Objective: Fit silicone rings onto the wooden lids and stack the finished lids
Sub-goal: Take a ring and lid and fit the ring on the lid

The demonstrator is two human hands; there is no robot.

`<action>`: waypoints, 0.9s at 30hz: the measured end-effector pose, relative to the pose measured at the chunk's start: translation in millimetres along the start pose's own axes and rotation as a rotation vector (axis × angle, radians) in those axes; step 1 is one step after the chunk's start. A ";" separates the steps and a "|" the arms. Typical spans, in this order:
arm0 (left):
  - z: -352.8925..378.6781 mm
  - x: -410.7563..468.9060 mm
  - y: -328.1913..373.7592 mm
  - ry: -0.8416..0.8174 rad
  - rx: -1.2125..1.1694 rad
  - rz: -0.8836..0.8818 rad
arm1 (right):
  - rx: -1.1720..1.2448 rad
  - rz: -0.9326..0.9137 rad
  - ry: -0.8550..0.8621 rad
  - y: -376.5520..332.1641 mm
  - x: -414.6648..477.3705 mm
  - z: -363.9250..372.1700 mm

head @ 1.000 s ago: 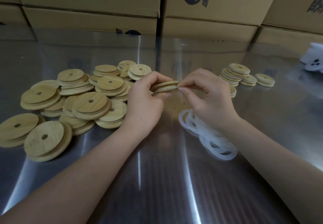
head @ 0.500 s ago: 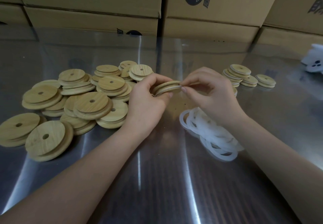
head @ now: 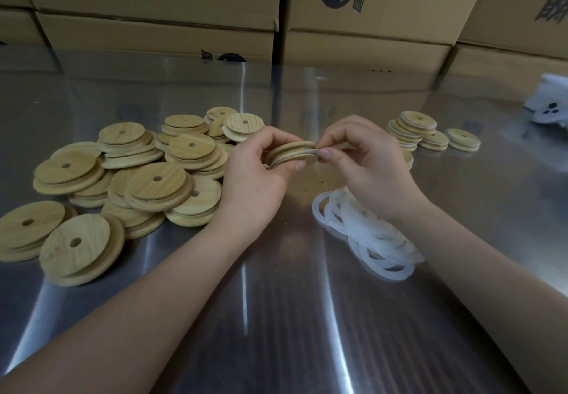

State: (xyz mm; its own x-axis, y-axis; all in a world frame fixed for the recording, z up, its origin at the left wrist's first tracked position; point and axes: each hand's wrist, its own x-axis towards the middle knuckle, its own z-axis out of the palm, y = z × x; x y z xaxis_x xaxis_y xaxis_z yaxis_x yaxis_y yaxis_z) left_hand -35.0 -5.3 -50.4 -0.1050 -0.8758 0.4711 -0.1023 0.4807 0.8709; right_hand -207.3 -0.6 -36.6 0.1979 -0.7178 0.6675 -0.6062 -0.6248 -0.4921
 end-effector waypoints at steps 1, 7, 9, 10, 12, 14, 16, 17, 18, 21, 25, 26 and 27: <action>0.0 0.3 -0.2 0.001 0.000 0.004 | -0.008 -0.005 0.006 -0.4 0.1 0.1; -0.2 1.0 -1.8 0.001 -0.018 0.012 | -0.050 -0.017 0.034 -2.8 -0.3 1.7; 0.1 0.5 -2.4 -0.003 -0.024 0.010 | -0.060 -0.022 0.036 -3.3 -0.3 1.7; 0.3 0.1 -2.6 -0.005 -0.023 0.010 | -0.065 -0.024 0.036 -3.5 -0.3 1.7; 0.6 -0.2 -3.2 -0.002 -0.027 0.006 | -0.064 -0.022 0.033 -3.6 -0.2 1.6; 0.7 -0.4 -3.5 0.003 -0.038 0.000 | -0.066 -0.026 0.032 -4.0 -0.2 1.6; 0.9 -0.7 -3.3 0.005 -0.050 -0.007 | -0.070 -0.028 0.034 -4.7 -0.4 1.6; 0.8 -0.6 -3.2 0.006 -0.056 -0.010 | -0.069 -0.028 0.034 -4.9 -0.4 1.6; 1.0 -0.8 -3.2 0.006 -0.061 -0.015 | -0.067 -0.025 0.034 -5.2 -0.4 1.5; 1.9 -1.1 -3.4 0.011 -0.081 -0.037 | -0.063 -0.005 0.033 -5.7 -0.8 1.9; 2.5 -2.0 -3.4 0.021 -0.099 -0.068 | -0.061 0.022 0.013 -5.9 -0.9 0.9; 2.4 -2.1 -3.3 0.021 -0.098 -0.073 | -0.056 0.034 0.006 -5.9 -0.5 0.5; 2.4 -2.2 -3.2 0.021 -0.097 -0.079 | -0.045 0.051 -0.002 -6.0 0.0 0.1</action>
State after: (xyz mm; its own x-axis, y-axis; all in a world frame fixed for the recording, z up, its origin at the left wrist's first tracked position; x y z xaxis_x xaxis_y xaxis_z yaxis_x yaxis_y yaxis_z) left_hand -36.9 -4.8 -54.5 -0.0797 -0.9121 0.4022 -0.0134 0.4045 0.9145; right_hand -203.5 3.1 -33.7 0.1676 -0.7492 0.6408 -0.6499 -0.5727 -0.4997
